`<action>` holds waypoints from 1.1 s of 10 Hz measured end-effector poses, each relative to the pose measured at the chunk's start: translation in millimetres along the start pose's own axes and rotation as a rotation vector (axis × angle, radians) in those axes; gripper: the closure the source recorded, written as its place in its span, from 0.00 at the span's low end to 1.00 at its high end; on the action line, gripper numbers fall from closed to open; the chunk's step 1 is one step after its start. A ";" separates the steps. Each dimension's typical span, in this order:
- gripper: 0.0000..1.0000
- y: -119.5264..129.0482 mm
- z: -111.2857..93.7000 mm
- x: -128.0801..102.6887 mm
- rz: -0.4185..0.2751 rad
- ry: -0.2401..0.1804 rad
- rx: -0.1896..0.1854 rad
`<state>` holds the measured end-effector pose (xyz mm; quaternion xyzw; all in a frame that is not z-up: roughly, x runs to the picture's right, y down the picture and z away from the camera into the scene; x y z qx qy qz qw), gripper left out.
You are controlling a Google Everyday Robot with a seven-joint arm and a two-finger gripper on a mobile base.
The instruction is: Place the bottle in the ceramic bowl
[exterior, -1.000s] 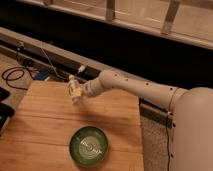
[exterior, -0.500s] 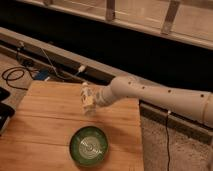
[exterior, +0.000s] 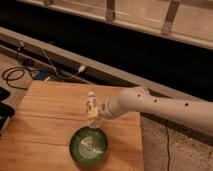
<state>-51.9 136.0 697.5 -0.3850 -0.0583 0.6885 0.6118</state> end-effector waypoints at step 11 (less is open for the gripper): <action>1.00 -0.1 27.9 89.3 0.082 0.017 -0.012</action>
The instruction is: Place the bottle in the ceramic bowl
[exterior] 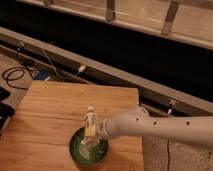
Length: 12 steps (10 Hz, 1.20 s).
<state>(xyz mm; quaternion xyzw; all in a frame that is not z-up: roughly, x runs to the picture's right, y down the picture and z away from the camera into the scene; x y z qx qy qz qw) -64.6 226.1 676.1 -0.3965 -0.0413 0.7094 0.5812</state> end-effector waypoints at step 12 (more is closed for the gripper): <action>0.97 -4.3 17.5 14.1 0.016 0.130 0.005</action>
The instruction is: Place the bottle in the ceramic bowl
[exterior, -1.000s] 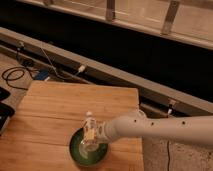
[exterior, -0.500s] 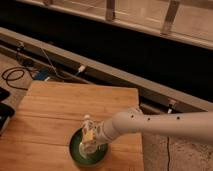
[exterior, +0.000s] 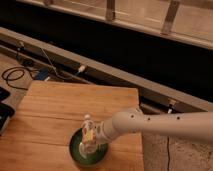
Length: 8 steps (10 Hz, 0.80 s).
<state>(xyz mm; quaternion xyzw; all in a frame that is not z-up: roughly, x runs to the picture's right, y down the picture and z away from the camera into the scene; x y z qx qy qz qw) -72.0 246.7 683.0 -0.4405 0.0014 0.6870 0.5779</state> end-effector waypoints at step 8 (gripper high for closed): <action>0.75 -0.1 -0.1 0.0 0.000 0.000 0.000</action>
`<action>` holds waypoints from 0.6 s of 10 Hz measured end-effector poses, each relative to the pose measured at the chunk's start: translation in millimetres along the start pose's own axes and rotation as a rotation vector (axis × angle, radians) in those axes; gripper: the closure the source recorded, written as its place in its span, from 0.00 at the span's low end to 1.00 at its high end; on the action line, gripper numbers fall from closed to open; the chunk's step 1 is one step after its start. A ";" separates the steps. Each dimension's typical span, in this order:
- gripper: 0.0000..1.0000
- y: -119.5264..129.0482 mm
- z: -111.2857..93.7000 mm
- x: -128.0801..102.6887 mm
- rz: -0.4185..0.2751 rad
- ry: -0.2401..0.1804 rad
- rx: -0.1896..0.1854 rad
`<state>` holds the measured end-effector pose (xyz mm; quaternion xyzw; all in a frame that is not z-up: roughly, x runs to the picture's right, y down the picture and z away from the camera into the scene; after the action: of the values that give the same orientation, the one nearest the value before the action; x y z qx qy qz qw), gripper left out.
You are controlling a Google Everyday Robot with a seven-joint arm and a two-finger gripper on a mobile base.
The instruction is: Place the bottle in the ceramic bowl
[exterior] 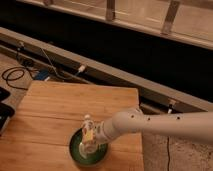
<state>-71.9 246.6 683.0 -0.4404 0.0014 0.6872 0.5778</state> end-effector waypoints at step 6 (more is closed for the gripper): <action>0.21 -0.2 0.4 0.2 0.001 0.001 -0.001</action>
<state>-71.9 247.1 683.3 -0.4409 0.0016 0.6872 0.5773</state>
